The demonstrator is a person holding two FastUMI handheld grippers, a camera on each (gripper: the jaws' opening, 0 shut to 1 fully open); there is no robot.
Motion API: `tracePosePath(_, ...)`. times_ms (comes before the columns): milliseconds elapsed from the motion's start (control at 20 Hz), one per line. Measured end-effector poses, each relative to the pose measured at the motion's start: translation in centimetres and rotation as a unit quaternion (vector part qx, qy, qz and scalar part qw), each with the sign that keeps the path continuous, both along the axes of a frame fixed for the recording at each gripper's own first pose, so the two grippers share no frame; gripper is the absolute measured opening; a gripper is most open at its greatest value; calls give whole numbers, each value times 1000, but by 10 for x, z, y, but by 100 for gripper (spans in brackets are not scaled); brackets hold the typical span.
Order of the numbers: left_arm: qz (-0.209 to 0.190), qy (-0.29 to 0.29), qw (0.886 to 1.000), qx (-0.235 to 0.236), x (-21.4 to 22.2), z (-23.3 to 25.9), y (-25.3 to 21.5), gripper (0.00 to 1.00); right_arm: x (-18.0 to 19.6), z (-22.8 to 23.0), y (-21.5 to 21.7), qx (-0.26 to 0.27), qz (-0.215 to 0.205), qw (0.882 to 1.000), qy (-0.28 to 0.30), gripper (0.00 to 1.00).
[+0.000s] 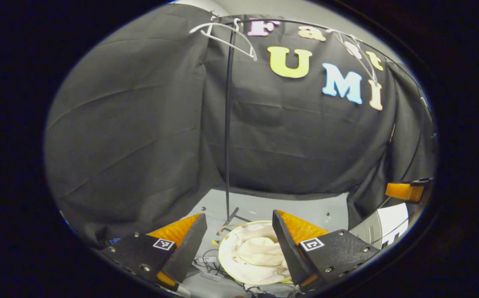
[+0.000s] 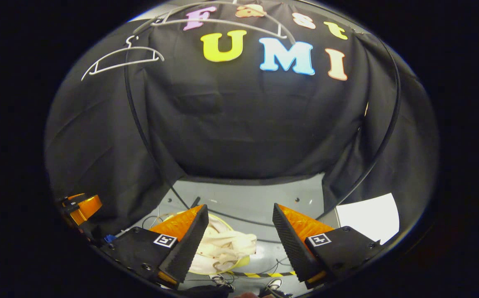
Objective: Grasp the clothes on the hanger with both hands and then place them into the laundry hamper below.
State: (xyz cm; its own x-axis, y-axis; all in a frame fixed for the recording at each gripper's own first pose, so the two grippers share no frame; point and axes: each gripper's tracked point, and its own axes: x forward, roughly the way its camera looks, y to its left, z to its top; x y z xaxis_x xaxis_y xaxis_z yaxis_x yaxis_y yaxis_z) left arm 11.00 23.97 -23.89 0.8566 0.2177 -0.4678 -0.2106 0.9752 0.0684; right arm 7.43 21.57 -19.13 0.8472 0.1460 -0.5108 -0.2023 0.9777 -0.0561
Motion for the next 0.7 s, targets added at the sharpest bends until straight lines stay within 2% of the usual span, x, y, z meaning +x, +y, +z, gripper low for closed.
tracePosePath(200, 4, -60, 998, 22, -5, 72, -24, 90, 1, 50, -33, 0, 5, 998, -65, 100)
tracePosePath(250, 0, -86, 996, 18, -1, 96, -39, 96, -1, 65, -44, 6, -1, 997, -81, 100)
tracePosePath(300, -7, -114, 993, 11, 5, 123, -58, 91, -2, 77, -57, 12, -9, 995, -96, 100)
tracePosePath(400, -25, -166, 986, 6, 9, 177, -95, 90, -5, 102, -82, 18, -24, 991, -127, 96)
tracePosePath(450, -38, -185, 982, 8, 12, 202, -116, 90, -6, 115, -94, 18, -31, 989, -142, 100)
tracePosePath(600, -77, -217, 973, 23, 13, 247, -171, 90, -8, 155, -124, 12, -48, 980, -192, 97)
tracePosePath(700, -108, -233, 966, 17, 12, 273, -209, 90, -13, 187, -140, 22, -59, 971, -229, 96)
